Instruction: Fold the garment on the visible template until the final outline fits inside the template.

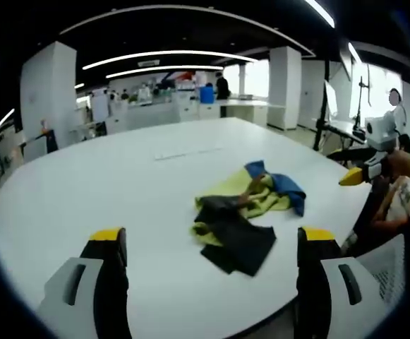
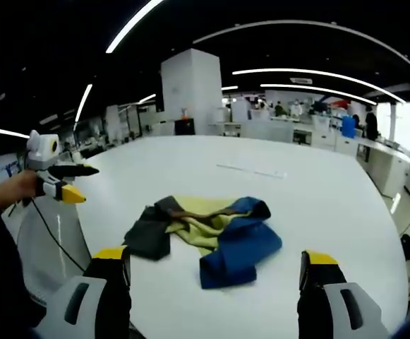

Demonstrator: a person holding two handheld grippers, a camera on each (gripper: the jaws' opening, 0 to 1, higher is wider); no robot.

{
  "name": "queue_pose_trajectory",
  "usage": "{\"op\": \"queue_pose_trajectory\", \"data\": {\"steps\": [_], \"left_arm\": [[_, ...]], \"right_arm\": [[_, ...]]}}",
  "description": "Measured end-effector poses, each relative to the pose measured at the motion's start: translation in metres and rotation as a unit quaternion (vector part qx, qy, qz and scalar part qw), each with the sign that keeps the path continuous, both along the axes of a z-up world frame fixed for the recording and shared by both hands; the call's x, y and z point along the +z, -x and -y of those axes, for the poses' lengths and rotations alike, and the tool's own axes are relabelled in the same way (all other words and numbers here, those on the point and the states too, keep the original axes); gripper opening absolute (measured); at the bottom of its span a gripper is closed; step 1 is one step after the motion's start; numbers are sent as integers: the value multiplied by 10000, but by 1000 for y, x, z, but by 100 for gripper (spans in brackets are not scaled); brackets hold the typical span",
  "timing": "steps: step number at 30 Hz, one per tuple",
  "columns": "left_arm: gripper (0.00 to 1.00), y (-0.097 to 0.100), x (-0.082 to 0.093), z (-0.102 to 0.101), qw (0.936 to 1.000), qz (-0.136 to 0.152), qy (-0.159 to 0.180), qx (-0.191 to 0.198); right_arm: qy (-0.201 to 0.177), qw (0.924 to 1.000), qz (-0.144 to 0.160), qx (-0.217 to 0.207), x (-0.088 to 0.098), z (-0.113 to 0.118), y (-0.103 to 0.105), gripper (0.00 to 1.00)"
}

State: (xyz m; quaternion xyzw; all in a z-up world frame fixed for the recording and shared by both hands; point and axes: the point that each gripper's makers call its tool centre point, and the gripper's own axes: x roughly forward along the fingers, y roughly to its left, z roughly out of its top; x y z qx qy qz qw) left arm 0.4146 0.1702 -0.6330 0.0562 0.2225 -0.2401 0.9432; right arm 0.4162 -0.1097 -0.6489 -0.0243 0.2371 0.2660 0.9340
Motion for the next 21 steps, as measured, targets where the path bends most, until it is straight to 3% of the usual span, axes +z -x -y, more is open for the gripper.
{"op": "queue_pose_trajectory", "data": {"steps": [21], "left_arm": [[95,2,-1,3,10000,-30,-38,-83]], "right_arm": [[-76,10000,13,-7,1,1,3,98]]}}
